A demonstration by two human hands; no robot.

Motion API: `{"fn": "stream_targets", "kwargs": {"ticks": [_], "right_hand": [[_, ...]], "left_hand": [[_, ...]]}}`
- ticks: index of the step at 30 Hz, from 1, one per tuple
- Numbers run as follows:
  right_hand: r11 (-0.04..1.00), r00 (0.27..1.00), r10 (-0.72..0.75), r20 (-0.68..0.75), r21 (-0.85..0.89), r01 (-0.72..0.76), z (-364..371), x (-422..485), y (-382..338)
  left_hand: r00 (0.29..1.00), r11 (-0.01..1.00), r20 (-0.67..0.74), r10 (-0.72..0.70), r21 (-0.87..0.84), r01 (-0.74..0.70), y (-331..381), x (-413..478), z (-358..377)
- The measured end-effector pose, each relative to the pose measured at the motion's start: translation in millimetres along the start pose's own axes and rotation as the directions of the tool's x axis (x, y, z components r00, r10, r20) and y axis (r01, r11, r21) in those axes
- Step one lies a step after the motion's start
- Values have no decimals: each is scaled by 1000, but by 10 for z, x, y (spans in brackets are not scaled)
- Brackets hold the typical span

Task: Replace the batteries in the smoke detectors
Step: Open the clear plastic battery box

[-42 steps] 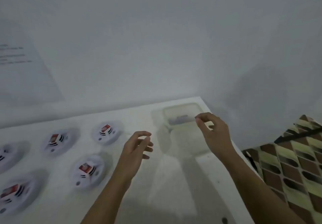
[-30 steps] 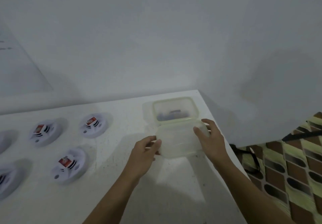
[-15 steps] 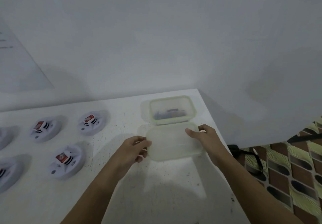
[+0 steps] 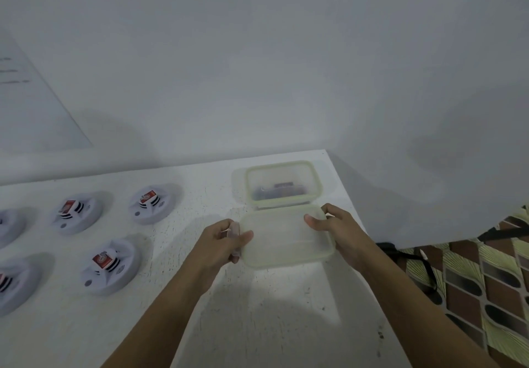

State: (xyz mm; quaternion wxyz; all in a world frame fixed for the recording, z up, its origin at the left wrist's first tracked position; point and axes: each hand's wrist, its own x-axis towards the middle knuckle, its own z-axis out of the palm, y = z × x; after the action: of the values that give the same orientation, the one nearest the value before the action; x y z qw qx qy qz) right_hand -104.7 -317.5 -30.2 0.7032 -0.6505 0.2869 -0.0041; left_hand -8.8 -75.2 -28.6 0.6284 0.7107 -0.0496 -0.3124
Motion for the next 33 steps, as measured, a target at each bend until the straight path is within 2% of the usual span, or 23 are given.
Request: {"fn": "stream_targets", "kwargs": {"ticks": [3, 5, 7, 16, 22, 24, 33], "right_hand": [[1000, 1000, -4, -3, 16, 4, 6, -28, -28], [999, 994, -44, -103, -10, 43, 33, -24, -40], [994, 977, -96, -190, -77, 83, 63, -25, -40], [910, 909, -306, -284, -369, 191, 99, -175, -73], [926, 918, -272, -288, -338, 168, 69, -200, -52], [908, 913, -283, -294, -389, 156, 48, -202, -72], [755, 891, -346, -295, -652, 77, 51, -230, -142]], "left_hand": [[1000, 1000, 16, 17, -18, -17, -28, -34, -23], [1000, 1000, -12, 22, -18, -22, -37, -45, -16], [999, 1000, -41, 21, -8, -21, -35, -54, -1], [985, 982, -141, 102, 173, -77, 38, -76, -19], [961, 960, -239, 138, 271, -71, 49, -88, 19], [958, 952, -250, 140, 301, -61, 68, -90, 15], [990, 967, -143, 12, 253, 25, 147, -246, 19]]}}
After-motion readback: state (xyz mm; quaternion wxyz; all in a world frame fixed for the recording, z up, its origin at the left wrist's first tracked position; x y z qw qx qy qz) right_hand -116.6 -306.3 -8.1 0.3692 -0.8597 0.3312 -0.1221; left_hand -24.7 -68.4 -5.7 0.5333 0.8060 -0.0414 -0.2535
